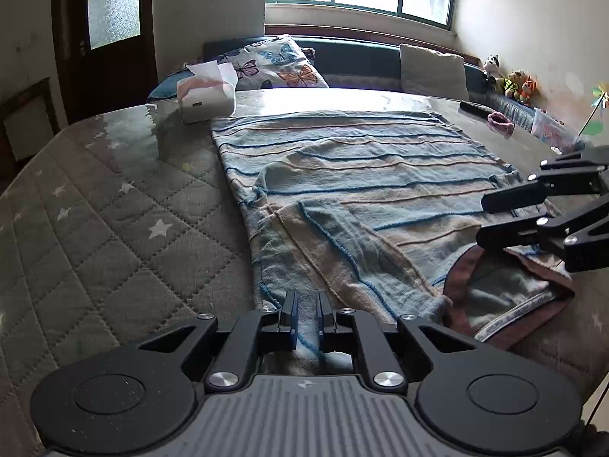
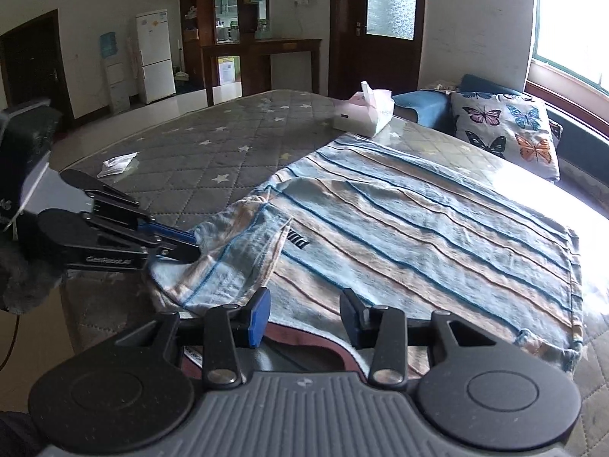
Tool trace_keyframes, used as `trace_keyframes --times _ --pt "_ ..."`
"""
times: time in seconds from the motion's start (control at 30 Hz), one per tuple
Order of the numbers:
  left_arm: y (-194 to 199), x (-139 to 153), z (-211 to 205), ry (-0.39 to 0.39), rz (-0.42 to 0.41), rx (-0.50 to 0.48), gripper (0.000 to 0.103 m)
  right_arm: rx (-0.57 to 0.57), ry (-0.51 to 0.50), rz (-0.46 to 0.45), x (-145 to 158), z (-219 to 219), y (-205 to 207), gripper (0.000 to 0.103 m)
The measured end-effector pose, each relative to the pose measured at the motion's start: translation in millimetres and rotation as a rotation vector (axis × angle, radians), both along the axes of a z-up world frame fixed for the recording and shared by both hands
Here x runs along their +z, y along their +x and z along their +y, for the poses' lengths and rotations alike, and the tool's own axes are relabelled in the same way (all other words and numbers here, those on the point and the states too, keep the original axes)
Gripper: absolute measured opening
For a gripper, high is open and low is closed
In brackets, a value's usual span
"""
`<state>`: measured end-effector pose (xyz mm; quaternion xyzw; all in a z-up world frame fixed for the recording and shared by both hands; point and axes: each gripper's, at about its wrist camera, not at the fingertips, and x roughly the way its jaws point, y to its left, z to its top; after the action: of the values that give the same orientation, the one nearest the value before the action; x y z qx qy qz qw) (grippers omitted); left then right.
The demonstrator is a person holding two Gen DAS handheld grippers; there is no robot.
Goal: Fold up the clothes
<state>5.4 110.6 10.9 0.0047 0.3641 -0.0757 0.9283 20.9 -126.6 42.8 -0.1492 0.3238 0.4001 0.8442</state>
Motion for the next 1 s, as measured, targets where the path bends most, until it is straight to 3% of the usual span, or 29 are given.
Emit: trace_keyframes --times 0.2,0.43,0.6,0.83,1.0 --pt "29.3 12.5 -10.4 0.018 -0.044 -0.013 0.011 -0.070 -0.015 0.006 -2.0 -20.1 8.2 0.040" --pt "54.8 -6.2 -18.6 0.028 -0.022 -0.048 0.011 -0.214 -0.042 0.002 -2.7 -67.0 20.4 0.040" --pt "40.8 -3.8 -9.0 -0.087 -0.022 -0.033 0.012 -0.320 -0.046 0.017 -5.9 -105.8 26.4 0.040" --pt "29.7 -7.5 -7.7 -0.199 0.000 -0.045 0.012 -0.360 -0.048 0.042 -17.7 -125.8 31.0 0.040" --pt "23.3 -8.6 -14.0 -0.239 0.017 -0.083 0.026 -0.364 -0.050 0.059 -24.8 -126.7 29.1 0.040"
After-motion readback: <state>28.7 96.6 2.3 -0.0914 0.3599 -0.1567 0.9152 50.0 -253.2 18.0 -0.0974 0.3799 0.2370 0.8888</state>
